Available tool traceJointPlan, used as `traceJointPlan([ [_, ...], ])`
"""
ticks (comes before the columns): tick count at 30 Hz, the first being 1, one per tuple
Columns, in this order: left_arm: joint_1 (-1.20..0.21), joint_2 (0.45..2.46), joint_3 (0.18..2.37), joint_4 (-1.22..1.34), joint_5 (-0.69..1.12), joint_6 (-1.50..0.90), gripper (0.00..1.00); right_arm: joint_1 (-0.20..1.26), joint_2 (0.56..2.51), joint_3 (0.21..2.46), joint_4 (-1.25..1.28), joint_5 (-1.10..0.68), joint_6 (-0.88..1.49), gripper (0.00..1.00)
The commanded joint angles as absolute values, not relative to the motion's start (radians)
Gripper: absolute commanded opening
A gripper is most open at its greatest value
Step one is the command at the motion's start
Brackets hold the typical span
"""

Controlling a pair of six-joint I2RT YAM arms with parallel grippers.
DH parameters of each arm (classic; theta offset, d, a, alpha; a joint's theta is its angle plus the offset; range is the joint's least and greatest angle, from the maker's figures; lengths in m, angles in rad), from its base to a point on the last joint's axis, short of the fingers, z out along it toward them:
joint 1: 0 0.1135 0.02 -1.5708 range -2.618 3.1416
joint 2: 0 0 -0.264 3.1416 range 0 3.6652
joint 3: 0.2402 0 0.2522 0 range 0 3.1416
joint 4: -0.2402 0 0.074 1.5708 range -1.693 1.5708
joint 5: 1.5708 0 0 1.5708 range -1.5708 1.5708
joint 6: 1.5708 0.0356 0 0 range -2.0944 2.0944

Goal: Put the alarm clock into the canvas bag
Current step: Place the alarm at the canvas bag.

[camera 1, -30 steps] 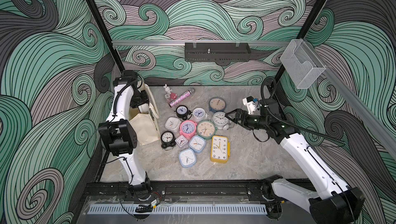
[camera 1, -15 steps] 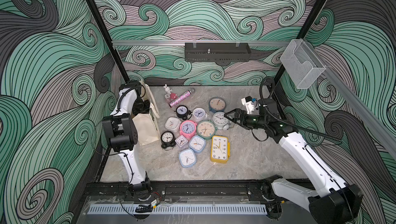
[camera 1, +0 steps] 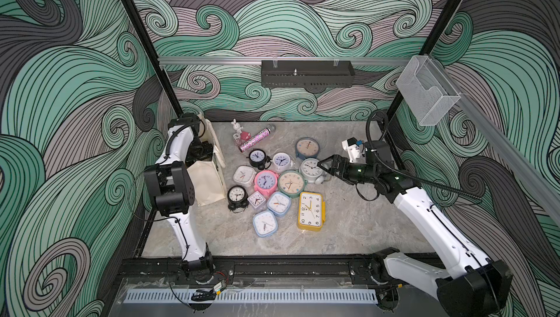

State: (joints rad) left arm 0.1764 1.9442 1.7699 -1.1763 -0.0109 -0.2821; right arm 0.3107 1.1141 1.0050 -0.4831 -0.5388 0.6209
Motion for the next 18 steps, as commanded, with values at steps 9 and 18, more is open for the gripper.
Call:
traceJointPlan([
  [9,0.172,1.801,1.806,-1.176,-0.075,-0.305,0.99,0.314,1.111,1.005,-0.52,-0.471,0.594,1.0],
  [18,0.122,1.711,1.893,-1.234,-0.145,-0.262,0.99,0.283,1.134,1.001,-0.568,-0.39,0.589,0.98],
])
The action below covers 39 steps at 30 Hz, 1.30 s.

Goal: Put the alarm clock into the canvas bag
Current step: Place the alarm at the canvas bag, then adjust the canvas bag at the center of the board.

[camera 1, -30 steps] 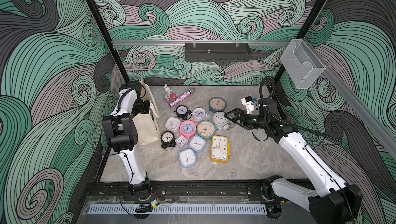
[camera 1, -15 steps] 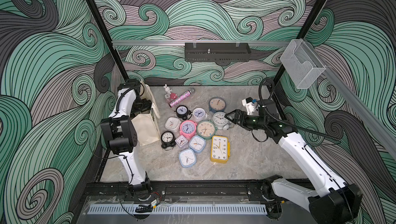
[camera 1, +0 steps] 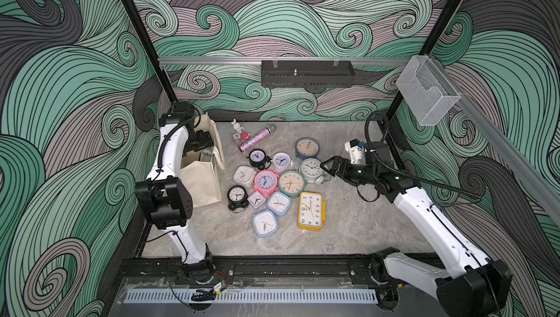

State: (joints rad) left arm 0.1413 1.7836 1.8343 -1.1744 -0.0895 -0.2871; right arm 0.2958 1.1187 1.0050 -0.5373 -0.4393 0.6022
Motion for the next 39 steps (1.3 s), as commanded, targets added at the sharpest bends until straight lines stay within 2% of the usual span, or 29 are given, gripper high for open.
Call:
traceJointPlan([
  [1,0.112,1.699,1.904,-1.241,-0.154,-0.261,0.99,0.273,1.142,1.001,-0.573,-0.387,0.593,0.97],
  [7,0.088,1.626,1.874,-1.212,-0.216,-0.267,0.99,0.224,1.175,0.987,-0.573,-0.397,0.612,0.89],
  [15,0.086,1.528,1.825,-1.171,-0.141,-0.27,0.99,0.213,1.177,0.979,-0.589,-0.37,0.607,0.89],
  [19,0.076,1.532,1.777,-1.167,-0.019,-0.265,0.99,0.199,1.196,0.974,-0.591,-0.387,0.616,0.88],
  [23,0.047,1.542,1.717,-1.149,-0.066,-0.267,0.94,0.198,1.207,0.974,-0.59,-0.391,0.617,0.88],
  [28,0.048,1.565,1.69,-1.108,-0.112,-0.281,0.78,0.2,1.2,0.958,-0.563,-0.445,0.591,0.94],
  [30,0.047,1.593,1.7,-1.111,-0.11,-0.288,0.67,0.205,1.189,0.945,-0.533,-0.494,0.588,0.96],
  [32,0.046,1.624,1.716,-1.112,-0.101,-0.299,0.5,0.224,1.18,0.94,-0.52,-0.536,0.576,0.99],
  [37,0.045,1.691,1.769,-1.131,-0.11,-0.307,0.26,0.254,1.133,0.919,-0.474,-0.589,0.564,0.99],
  [39,0.044,1.722,1.798,-1.148,-0.117,-0.31,0.14,0.255,1.12,0.912,-0.455,-0.597,0.568,1.0],
])
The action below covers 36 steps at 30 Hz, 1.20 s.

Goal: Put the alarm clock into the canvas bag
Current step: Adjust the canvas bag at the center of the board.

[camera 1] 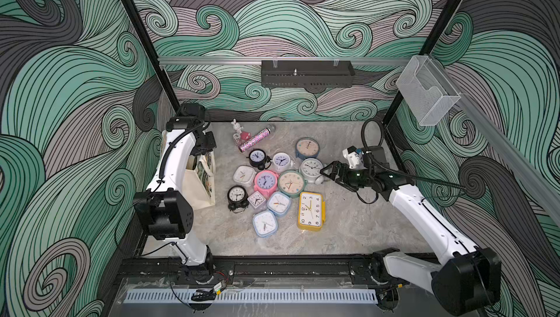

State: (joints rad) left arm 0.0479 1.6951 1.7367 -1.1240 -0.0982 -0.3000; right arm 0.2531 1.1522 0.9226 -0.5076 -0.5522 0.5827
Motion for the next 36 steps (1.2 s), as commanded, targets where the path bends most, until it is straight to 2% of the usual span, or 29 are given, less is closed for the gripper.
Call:
traceJointPlan([
  [1,0.044,1.737,1.819,-1.157,-0.11,-0.307,0.09,0.255,1.117,0.912,-0.449,-0.599,0.57,0.99],
  [4,0.026,1.793,1.903,-1.197,-0.087,-0.29,0.0,0.255,1.121,0.917,-0.435,-0.602,0.574,0.99],
  [10,-0.046,1.862,2.012,-1.221,-0.062,-0.264,0.0,0.255,1.137,0.925,-0.434,-0.583,0.571,0.99],
  [21,-0.097,1.838,1.944,-1.22,-0.012,-0.255,0.01,0.253,1.14,0.908,-0.454,-0.511,0.563,1.0],
  [23,-0.097,1.82,1.921,-1.207,-0.018,-0.255,0.12,0.252,1.142,0.904,-0.459,-0.489,0.566,1.0],
  [26,-0.097,1.797,1.909,-1.204,-0.04,-0.262,0.39,0.239,1.149,0.901,-0.473,-0.46,0.576,0.99],
  [29,-0.097,1.778,1.929,-1.216,-0.082,-0.275,0.75,0.218,1.153,0.897,-0.485,-0.429,0.593,0.99],
  [30,-0.097,1.766,1.933,-1.216,-0.104,-0.278,0.96,0.208,1.153,0.896,-0.485,-0.419,0.6,0.99],
  [31,-0.097,1.754,1.933,-1.211,-0.132,-0.282,0.99,0.203,1.155,0.896,-0.485,-0.411,0.606,0.99],
  [36,-0.097,1.664,1.929,-1.182,-0.166,-0.289,0.99,0.177,1.17,0.896,-0.484,-0.378,0.623,0.96],
])
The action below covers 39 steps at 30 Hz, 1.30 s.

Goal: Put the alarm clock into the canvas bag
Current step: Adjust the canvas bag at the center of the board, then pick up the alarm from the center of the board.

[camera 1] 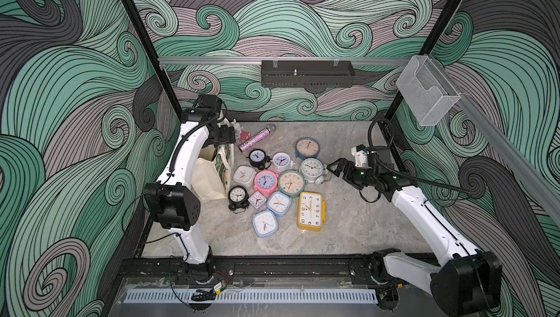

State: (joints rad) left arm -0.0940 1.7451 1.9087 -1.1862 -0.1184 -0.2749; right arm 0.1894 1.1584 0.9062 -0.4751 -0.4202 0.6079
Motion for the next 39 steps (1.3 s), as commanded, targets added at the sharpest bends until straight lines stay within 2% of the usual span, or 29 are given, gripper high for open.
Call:
traceJointPlan([
  [1,-0.097,1.64,1.932,-1.178,-0.166,-0.293,0.99,0.171,1.175,0.896,-0.482,-0.376,0.623,0.96],
  [6,-0.091,1.517,1.908,-1.091,-0.088,-0.341,0.99,0.128,1.188,0.869,-0.44,-0.382,0.647,0.95],
  [11,-0.087,1.391,1.796,-0.955,0.176,-0.381,0.99,0.11,1.215,0.832,-0.388,-0.371,0.666,0.93],
  [13,-0.103,1.372,1.767,-0.907,0.332,-0.405,0.99,0.102,1.236,0.823,-0.365,-0.371,0.666,0.91],
  [16,-0.202,1.382,1.757,-0.881,0.507,-0.38,0.99,0.096,1.28,0.807,-0.299,-0.394,0.672,0.86],
  [22,-0.441,1.393,1.663,-0.806,0.665,-0.336,0.99,0.089,1.385,0.785,-0.171,-0.427,0.687,0.77],
  [26,-0.514,1.45,1.59,-0.804,0.673,-0.3,0.94,0.087,1.485,0.789,-0.1,-0.464,0.704,0.73],
  [32,-0.53,1.457,1.432,-0.681,0.634,-0.32,0.9,0.081,1.619,0.779,0.029,-0.509,0.733,0.52],
  [35,-0.531,1.452,1.382,-0.645,0.62,-0.317,0.88,0.081,1.657,0.77,0.085,-0.532,0.748,0.49],
  [39,-0.531,1.449,1.349,-0.624,0.597,-0.326,0.88,0.08,1.706,0.778,0.131,-0.55,0.764,0.4],
])
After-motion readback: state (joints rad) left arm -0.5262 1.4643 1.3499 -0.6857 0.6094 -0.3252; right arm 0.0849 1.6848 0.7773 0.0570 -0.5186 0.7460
